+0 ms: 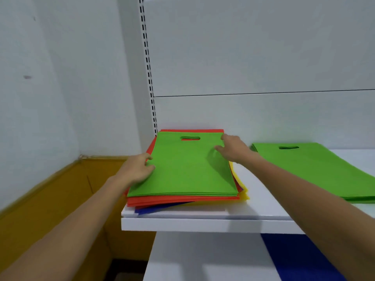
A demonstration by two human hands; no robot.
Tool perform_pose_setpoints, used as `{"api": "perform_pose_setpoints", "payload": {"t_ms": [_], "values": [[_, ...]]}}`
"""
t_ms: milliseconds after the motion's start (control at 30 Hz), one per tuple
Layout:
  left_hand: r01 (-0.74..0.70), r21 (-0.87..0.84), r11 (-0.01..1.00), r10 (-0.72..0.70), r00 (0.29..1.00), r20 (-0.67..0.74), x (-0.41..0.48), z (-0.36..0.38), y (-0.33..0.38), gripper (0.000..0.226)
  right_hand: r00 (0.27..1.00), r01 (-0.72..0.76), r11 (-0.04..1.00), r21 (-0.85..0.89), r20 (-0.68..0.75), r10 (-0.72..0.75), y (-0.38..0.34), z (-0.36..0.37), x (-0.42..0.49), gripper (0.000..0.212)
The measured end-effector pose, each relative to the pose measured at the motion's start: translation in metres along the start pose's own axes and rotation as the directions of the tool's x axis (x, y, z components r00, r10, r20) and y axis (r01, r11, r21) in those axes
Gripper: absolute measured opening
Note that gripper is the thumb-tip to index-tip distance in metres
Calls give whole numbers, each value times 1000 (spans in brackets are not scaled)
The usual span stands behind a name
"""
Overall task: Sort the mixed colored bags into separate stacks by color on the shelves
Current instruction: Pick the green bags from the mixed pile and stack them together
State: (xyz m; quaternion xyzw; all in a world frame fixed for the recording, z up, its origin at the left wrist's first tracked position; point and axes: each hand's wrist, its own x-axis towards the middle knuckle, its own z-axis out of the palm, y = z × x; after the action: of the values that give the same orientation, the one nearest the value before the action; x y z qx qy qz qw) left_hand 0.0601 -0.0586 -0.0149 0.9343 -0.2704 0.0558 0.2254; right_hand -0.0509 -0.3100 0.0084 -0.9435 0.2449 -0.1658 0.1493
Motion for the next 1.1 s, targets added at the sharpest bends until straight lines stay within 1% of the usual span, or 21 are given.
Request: {"api": "perform_pose_setpoints", "payload": {"t_ms": [67,133,200,267,333,467,533,600,700,833,1000,1100], "values": [[2,17,1000,-2,1000,-15,4,10,-2,36,992,-123,992,-12,39,124,-4,21,-1,45],[43,23,999,-40,995,-92,9,18,-2,29,969,-244,970,18,39,243,-7,38,-4,44],[103,-2,995,-102,982,-158,14,25,-3,26,951,-305,950,64,-40,308,-11,50,-8,44],[137,-23,990,-139,972,-191,18,31,-5,27,940,-290,955,64,-169,297,-14,56,-10,41],[130,-50,990,-138,965,-224,21,36,-7,29,928,-261,960,104,-247,280,-13,57,-11,37],[65,-119,991,-99,944,-315,19,41,-11,28,909,-211,937,279,-296,292,-9,58,-14,35],[49,-173,984,-105,937,-334,17,42,-10,25,900,-192,929,316,-320,295,-9,58,-16,31],[50,-192,980,-114,933,-340,15,42,-9,25,898,-191,938,290,-334,286,-10,59,-17,29],[98,-211,972,-162,936,-313,12,40,-7,30,891,-206,958,202,-366,268,-13,58,-19,26],[91,-171,981,-137,949,-283,14,40,-7,27,881,-222,970,100,-405,244,-15,57,-21,21],[82,-165,983,-127,952,-280,12,39,-5,27,887,-221,975,12,-414,206,-10,63,-16,18],[82,-170,982,-129,950,-284,11,38,-4,27,902,-228,974,0,-377,211,-9,65,-14,17]]}}
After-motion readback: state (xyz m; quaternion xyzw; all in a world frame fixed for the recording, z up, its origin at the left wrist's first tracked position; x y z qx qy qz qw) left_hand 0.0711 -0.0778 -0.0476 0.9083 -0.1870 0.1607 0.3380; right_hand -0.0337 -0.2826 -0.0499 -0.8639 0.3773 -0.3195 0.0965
